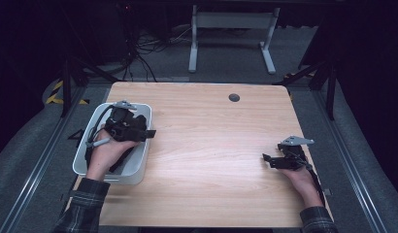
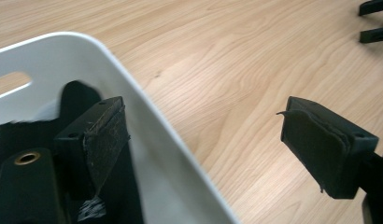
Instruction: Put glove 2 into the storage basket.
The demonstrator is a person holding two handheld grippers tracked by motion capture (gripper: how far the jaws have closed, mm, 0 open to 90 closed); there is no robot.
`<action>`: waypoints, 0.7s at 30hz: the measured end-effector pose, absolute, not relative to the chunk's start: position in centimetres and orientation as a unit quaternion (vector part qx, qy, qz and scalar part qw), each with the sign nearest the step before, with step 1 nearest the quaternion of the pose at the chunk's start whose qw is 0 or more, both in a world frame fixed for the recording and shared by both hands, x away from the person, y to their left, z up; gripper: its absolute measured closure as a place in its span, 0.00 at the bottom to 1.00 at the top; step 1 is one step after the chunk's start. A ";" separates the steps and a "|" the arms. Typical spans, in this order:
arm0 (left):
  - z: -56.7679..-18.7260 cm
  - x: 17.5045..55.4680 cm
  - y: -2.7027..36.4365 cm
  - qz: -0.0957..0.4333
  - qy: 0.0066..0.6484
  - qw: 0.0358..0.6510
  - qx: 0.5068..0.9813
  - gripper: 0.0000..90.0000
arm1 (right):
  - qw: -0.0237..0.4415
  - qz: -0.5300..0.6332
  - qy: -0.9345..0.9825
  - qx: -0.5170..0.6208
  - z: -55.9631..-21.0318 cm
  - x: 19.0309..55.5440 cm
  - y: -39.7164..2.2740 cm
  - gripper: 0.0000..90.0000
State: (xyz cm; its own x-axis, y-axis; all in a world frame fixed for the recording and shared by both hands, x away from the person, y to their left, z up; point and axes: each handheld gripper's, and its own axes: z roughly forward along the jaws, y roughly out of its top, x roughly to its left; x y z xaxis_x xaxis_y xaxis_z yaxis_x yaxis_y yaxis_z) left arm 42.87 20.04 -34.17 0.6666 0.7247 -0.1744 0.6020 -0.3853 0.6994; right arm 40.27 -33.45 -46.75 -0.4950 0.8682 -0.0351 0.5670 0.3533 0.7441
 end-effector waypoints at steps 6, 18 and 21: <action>-35.1 42.0 17.6 0.074 0.377 0.387 0.838 0.17 | 0.218 0.345 0.793 0.452 -46.7 40.3 -33.4 0.22; -37.5 40.4 12.8 0.065 0.342 0.396 0.850 0.17 | 0.217 0.345 0.794 0.450 -46.7 40.3 -33.4 0.22; -38.2 40.1 11.7 0.061 0.335 0.393 0.854 0.17 | 0.217 0.346 0.795 0.450 -46.7 40.2 -33.4 0.22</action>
State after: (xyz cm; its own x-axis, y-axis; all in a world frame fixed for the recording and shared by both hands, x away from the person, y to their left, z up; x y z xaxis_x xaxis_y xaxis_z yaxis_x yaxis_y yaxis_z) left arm 40.05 11.65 -38.19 0.7674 0.6211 -0.1591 0.5246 -0.4656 0.7128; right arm 40.25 -33.41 -46.75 -0.5017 0.8644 -0.0337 0.5649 0.3568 0.7440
